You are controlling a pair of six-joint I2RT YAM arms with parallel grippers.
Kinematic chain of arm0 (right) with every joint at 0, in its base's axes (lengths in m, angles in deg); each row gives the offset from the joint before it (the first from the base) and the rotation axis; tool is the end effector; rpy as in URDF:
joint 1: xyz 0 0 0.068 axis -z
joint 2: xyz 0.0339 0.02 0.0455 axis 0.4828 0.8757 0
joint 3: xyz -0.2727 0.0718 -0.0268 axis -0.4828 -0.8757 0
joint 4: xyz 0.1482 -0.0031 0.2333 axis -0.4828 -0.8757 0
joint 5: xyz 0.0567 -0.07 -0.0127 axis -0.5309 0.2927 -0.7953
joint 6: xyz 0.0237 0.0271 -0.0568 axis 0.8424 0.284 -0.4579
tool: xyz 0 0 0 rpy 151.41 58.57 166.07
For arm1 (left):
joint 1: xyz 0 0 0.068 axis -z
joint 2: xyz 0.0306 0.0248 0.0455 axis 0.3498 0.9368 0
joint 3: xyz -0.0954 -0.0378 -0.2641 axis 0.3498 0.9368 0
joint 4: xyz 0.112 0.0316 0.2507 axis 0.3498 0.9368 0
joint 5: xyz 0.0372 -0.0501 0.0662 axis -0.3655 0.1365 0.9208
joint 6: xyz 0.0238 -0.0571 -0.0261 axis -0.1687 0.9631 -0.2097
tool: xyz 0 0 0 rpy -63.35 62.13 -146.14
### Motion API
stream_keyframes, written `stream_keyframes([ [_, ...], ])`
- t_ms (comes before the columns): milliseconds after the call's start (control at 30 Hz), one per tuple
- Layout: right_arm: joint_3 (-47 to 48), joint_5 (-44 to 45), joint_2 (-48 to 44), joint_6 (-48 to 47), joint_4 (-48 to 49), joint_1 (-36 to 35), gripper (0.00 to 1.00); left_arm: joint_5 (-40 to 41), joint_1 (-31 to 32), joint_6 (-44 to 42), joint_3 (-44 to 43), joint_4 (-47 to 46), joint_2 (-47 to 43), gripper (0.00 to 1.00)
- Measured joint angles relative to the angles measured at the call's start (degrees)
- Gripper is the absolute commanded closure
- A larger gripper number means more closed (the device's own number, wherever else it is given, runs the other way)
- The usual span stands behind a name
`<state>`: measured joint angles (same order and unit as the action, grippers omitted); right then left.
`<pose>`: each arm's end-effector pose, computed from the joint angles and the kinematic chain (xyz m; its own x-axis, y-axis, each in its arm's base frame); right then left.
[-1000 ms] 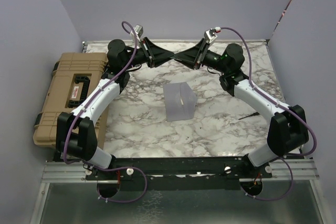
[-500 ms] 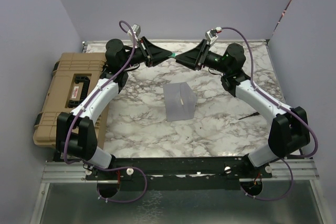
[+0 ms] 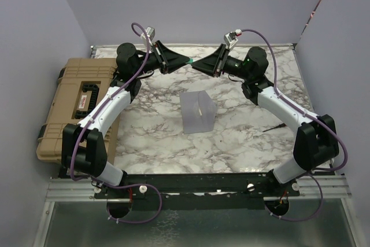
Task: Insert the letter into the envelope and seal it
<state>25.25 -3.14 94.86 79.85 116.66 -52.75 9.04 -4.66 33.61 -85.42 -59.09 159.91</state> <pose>0.3432 0.1928 0.3655 -0.8064 0.3792 -0.4538 -0.4648 0.0680 0.8828 0.3509 -0.1410 0.3787 -0.8517 -0.4345 -0.2930 0.3014 0.0513 -0.9521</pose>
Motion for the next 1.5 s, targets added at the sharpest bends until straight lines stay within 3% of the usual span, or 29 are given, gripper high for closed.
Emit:
stream_keyframes([
  [200,0.0,-0.1,0.3,0.3,0.5,0.0,0.53,-0.2,0.0,0.0,0.0,0.0,0.0,1.00],
  [500,0.0,-0.1,0.8,2.1,3.1,0.0,0.57,-0.2,0.0,-0.2,0.0,0.0,0.0,1.00],
  [667,0.0,-0.1,0.8,2.1,3.2,0.0,0.69,-0.6,0.0,-0.2,0.0,0.0,0.0,1.00],
  [833,0.0,-0.2,1.0,1.4,2.7,0.0,0.99,-0.6,0.0,-0.2,0.0,-0.2,0.0,1.00],
  [1167,-2.8,-5.4,2.0,1.6,9.5,1.8,1.00,-1.7,-0.3,-0.7,1.1,0.7,-0.5,1.00],
  [1267,-4.5,-7.4,1.4,0.4,10.5,6.0,1.00,-0.2,-4.4,-1.2,2.9,1.8,-1.8,1.00],
  [1400,-4.5,-7.6,-0.6,-3.4,9.0,10.7,1.00,4.6,-10.8,-2.7,4.1,4.0,-4.2,1.00],
  [1500,-1.8,-6.0,-2.0,-10.3,0.3,11.2,1.00,6.1,-11.4,-4.3,4.1,5.3,-5.3,1.00],
])
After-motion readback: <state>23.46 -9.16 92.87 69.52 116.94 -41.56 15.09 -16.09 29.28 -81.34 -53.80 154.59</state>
